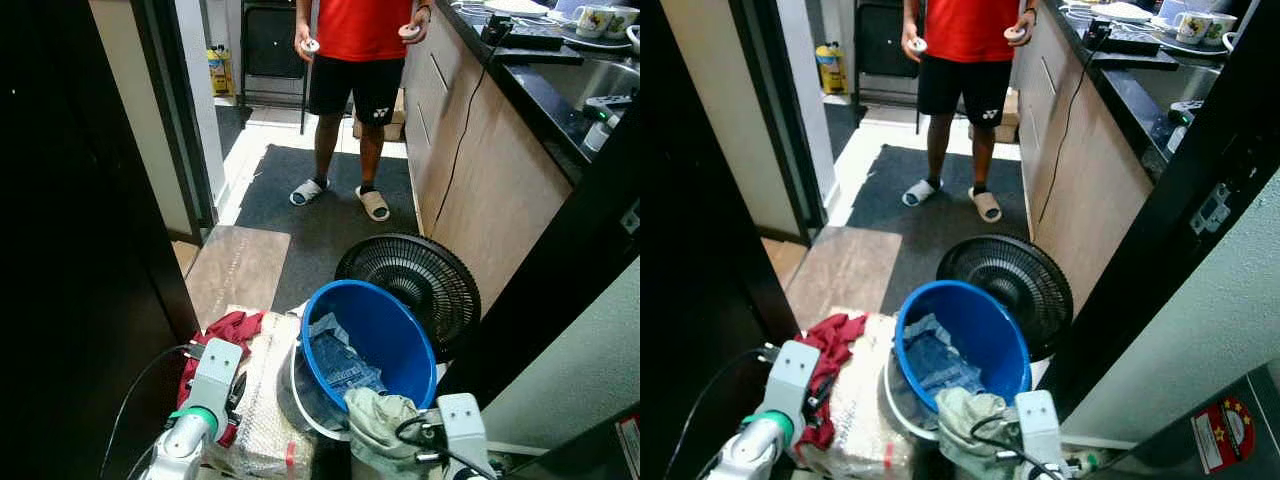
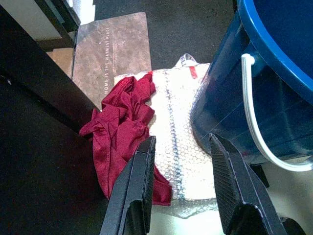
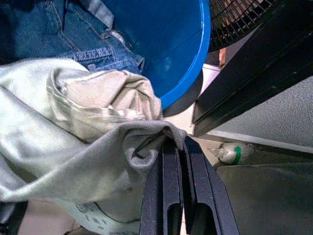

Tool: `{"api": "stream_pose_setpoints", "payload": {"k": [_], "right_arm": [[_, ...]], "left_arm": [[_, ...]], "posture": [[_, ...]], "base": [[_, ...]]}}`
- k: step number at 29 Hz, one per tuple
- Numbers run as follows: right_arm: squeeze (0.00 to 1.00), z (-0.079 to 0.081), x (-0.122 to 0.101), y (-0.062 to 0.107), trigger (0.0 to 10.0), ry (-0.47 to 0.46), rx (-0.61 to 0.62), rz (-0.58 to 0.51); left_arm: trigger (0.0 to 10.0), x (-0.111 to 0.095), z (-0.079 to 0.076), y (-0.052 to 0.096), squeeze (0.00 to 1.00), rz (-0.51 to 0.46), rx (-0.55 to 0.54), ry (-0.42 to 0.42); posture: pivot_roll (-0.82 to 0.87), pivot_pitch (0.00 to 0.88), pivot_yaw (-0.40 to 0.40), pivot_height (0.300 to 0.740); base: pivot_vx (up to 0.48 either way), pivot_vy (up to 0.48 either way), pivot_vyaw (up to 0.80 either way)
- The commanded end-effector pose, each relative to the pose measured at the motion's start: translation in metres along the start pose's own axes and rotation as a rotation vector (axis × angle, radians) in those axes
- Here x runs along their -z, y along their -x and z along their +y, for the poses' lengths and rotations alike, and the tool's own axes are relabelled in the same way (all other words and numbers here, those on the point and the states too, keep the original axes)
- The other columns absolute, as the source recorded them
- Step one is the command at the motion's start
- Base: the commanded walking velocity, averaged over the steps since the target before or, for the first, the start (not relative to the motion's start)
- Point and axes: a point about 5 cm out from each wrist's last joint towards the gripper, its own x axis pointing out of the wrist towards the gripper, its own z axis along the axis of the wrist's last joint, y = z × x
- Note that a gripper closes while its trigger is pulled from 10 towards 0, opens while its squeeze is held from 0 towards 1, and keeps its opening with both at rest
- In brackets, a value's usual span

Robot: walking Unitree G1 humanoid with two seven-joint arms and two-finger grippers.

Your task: Clothes washing

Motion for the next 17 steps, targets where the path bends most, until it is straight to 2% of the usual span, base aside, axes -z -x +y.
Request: {"api": "stream_pose_setpoints", "payload": {"k": [1,17], "right_arm": [[0.00,0.004,-0.001,0.000,10.0,-0.025,0.001,-0.010],[0.00,0.024,-0.029,-0.008,10.0,0.008,-0.069,-0.134]], "left_arm": [[10.0,0.001,-0.003,-0.001,0.00,0.010,0.012,-0.005],[10.0,-0.010,0.006,-0.003,0.00,-0.031,-0.031,0.040]], "posture": [[0.00,0.000,0.034,0.740],[0.04,0.000,0.021,0.740]], "base": [[0.000,0.000,0.00],[0.000,0.000,0.00]]}}
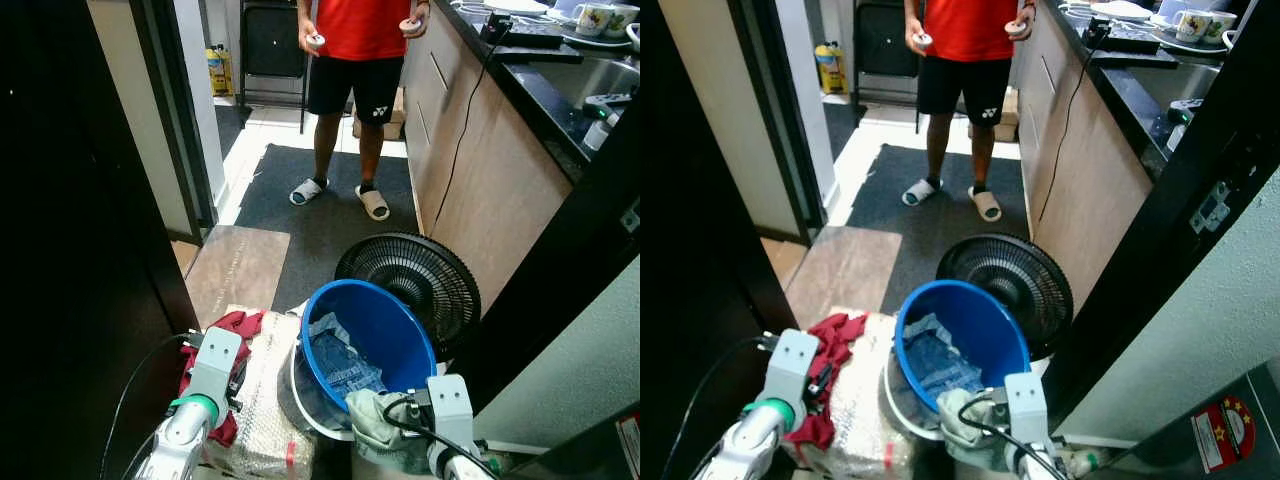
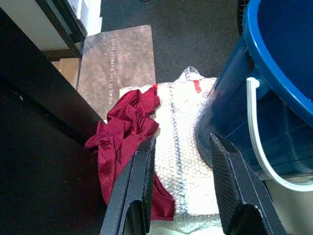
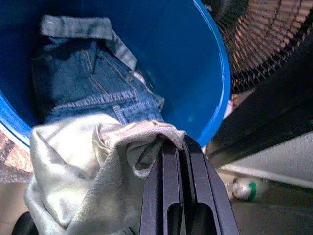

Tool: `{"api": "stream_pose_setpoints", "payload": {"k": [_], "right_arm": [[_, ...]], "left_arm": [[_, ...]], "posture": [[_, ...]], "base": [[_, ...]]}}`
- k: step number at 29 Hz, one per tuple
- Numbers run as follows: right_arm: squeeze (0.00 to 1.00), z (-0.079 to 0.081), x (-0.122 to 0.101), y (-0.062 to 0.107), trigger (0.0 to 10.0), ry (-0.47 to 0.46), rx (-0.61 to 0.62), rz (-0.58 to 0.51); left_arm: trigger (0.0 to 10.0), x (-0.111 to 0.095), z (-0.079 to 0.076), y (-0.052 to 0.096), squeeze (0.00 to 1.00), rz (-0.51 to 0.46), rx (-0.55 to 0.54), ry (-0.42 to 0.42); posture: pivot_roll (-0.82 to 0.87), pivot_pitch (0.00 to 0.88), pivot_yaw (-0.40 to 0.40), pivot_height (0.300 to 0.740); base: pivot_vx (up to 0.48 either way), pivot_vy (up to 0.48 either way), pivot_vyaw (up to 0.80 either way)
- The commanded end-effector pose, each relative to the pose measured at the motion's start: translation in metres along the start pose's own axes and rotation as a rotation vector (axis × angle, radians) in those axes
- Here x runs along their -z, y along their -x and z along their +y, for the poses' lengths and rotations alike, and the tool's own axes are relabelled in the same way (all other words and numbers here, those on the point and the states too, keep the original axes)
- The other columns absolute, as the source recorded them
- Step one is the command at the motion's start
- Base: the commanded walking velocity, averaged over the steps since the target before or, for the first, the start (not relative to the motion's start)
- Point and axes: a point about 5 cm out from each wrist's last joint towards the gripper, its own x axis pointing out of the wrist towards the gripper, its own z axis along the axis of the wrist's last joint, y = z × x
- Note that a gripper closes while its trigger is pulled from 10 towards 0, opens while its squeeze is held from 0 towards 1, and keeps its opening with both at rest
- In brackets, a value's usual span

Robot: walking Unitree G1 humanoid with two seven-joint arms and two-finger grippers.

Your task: Clothes washing

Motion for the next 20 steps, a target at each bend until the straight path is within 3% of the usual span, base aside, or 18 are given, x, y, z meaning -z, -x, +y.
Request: {"api": "stream_pose_setpoints", "payload": {"k": [1,12,15,20], "right_arm": [[0.00,0.003,0.001,0.001,10.0,0.006,-0.014,-0.003],[0.00,0.003,-0.004,-0.001,10.0,-0.011,0.003,-0.022],[0.00,0.001,-0.004,-0.001,10.0,-0.064,0.032,-0.022],[0.00,-0.003,-0.019,-0.004,10.0,-0.058,0.059,-0.103]], "left_arm": [[10.0,0.003,0.001,0.002,0.00,0.010,-0.010,0.021],[10.0,-0.001,-0.002,0.002,0.00,-0.006,-0.001,0.021],[10.0,-0.004,-0.003,0.001,0.00,-0.016,0.006,0.022],[10.0,-0.007,-0.002,0.000,0.00,-0.020,-0.003,0.030]], "posture": [[0.04,0.000,0.021,0.740],[0.04,0.000,0.029,0.740],[0.04,0.000,0.022,0.740],[0.03,0.000,0.037,0.740]], "base": [[0.000,0.000,0.00],[0.000,0.000,0.00],[0.000,0.000,0.00],[0.000,0.000,0.00]]}}
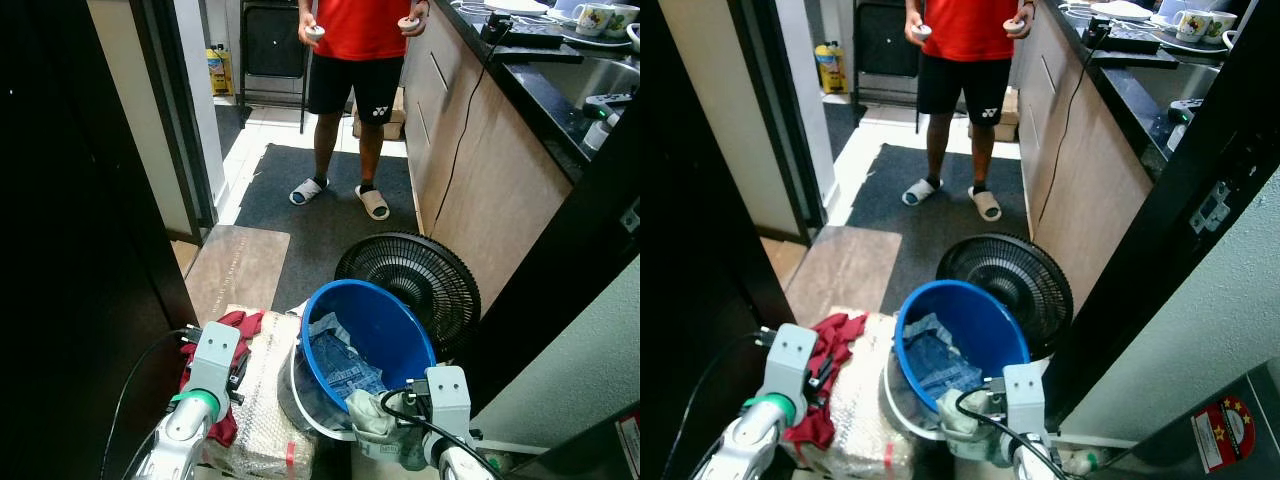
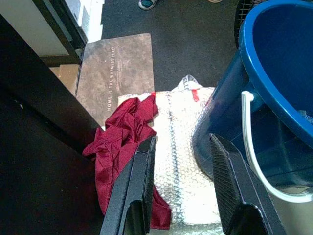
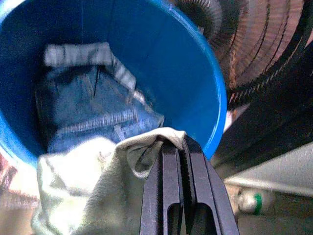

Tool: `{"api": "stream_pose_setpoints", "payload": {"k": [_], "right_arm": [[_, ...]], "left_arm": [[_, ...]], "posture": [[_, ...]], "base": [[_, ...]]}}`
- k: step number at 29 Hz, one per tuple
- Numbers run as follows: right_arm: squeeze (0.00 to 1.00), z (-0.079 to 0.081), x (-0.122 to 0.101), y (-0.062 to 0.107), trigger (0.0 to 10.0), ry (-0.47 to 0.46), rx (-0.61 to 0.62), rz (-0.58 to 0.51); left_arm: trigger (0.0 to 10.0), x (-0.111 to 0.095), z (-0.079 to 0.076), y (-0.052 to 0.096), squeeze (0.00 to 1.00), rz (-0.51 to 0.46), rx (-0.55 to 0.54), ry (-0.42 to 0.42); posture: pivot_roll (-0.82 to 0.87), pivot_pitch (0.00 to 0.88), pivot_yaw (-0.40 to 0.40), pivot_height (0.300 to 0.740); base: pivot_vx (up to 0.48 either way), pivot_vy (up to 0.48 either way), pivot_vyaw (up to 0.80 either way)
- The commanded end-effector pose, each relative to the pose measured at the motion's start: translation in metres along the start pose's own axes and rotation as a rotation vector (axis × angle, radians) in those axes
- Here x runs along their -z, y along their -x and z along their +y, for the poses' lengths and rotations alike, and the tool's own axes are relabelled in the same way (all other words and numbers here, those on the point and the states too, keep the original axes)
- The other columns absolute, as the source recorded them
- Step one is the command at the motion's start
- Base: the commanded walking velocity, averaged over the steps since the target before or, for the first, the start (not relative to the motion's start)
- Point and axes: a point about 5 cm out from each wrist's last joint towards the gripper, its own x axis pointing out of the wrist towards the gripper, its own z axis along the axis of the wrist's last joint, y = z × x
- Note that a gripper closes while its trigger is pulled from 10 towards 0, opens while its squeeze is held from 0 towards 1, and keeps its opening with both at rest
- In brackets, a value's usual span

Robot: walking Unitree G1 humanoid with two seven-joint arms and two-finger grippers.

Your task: Clothes washing

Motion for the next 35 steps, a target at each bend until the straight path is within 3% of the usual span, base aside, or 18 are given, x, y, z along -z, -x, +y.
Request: {"api": "stream_pose_setpoints", "payload": {"k": [1,7,18,23,29,35], "right_arm": [[0.00,-0.004,-0.009,-0.003,10.0,-0.008,0.028,-0.053],[0.00,-0.006,-0.017,-0.005,10.0,0.012,0.039,-0.083],[0.00,0.004,-0.007,0.000,10.0,0.064,-0.018,-0.055],[0.00,0.004,-0.013,-0.004,10.0,0.028,0.006,-0.064],[0.00,0.008,-0.013,-0.005,10.0,0.063,-0.031,-0.068],[0.00,0.004,-0.018,-0.007,10.0,0.040,-0.004,-0.075]], "left_arm": [[10.0,0.003,0.000,0.001,0.00,0.014,0.004,0.006],[10.0,0.000,-0.005,0.000,0.00,0.009,0.025,0.002],[10.0,-0.002,0.000,-0.002,0.00,0.010,0.010,-0.002],[10.0,-0.006,0.002,-0.003,0.00,-0.001,0.019,-0.011],[10.0,-0.006,0.006,-0.004,0.00,-0.002,-0.007,-0.003],[10.0,-0.008,0.005,-0.005,0.00,-0.006,0.001,-0.003]], "posture": [[0.02,0.000,0.040,0.740],[0.02,0.000,0.032,0.740],[0.03,0.000,0.045,0.740],[0.03,0.000,0.041,0.740],[0.04,0.000,0.038,0.740],[0.04,0.000,0.036,0.740]], "base": [[0.000,0.000,0.00],[0.000,0.000,0.00],[0.000,0.000,0.00],[0.000,0.000,0.00],[0.000,0.000,0.00],[0.000,0.000,0.00]]}}
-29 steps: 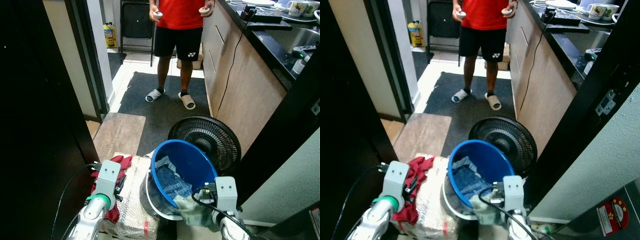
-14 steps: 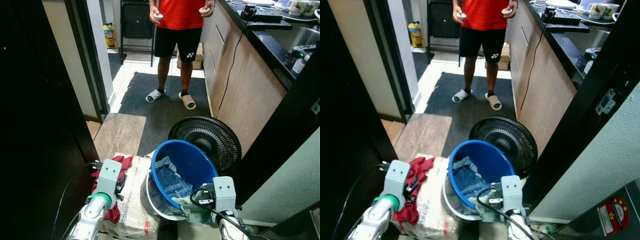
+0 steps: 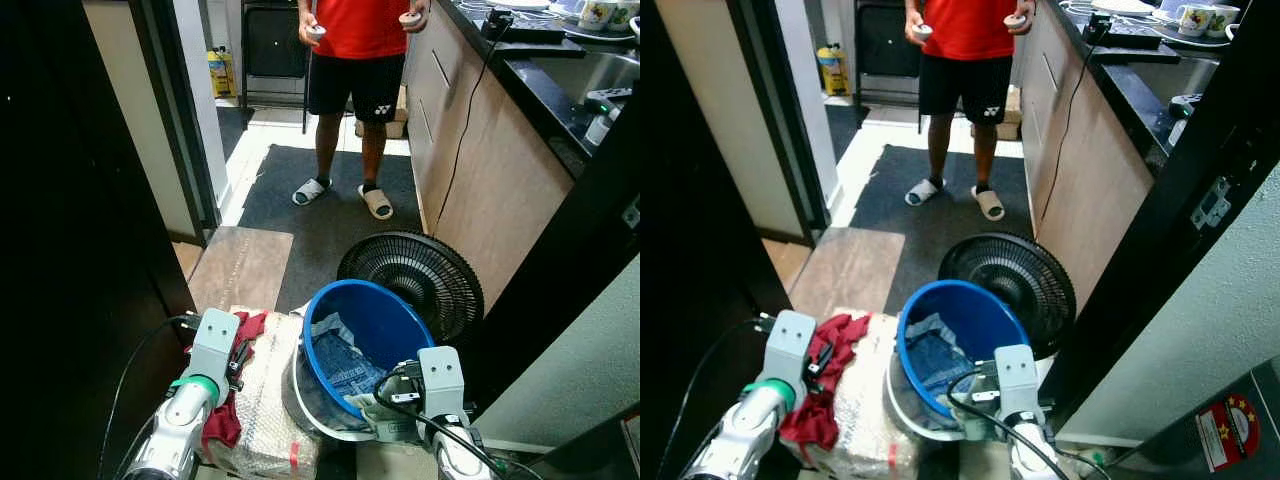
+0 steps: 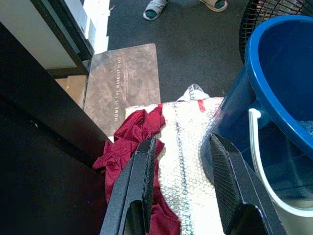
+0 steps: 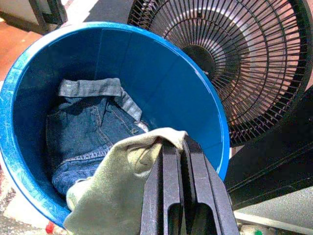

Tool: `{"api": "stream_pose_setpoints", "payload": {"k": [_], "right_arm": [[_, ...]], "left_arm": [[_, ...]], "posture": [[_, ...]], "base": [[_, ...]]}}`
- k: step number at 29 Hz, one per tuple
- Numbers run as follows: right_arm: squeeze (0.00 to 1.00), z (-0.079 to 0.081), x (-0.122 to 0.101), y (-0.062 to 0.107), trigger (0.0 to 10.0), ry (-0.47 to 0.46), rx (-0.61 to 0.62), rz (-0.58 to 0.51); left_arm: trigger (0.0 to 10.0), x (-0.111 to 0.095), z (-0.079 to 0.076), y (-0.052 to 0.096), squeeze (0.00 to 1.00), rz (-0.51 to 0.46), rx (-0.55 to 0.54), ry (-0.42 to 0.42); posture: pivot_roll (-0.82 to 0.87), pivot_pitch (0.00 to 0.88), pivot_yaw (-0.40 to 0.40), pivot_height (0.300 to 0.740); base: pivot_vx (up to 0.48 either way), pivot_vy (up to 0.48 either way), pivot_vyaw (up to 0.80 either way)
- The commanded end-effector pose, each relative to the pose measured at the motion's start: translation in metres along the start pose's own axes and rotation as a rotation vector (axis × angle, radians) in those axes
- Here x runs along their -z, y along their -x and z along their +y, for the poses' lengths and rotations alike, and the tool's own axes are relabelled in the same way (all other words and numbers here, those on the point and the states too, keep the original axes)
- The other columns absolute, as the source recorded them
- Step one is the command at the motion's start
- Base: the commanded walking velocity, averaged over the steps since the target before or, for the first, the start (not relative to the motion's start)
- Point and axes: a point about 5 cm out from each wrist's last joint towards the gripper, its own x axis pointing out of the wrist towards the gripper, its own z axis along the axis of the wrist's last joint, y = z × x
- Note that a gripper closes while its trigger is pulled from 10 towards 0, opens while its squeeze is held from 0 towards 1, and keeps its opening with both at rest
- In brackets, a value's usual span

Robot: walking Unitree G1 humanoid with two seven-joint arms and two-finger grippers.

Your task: Clothes washing

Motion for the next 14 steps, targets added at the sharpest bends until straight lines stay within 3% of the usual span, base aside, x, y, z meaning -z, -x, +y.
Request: {"api": "stream_pose_setpoints", "payload": {"k": [1,14], "right_arm": [[0.00,-0.0031,0.0016,-0.0003,10.0,-0.014,0.019,0.016],[0.00,-0.0031,-0.0013,-0.0020,10.0,-0.022,0.024,0.005]], "left_arm": [[10.0,0.0064,-0.0013,0.0021,0.00,0.027,0.002,0.012],[10.0,0.0007,-0.0025,-0.0012,0.00,0.012,-0.003,0.024]], "posture": [[0.04,0.000,0.036,0.740],[0.05,0.000,0.035,0.740]], "base": [[0.000,0.000,0.00],[0.000,0.000,0.00]]}}
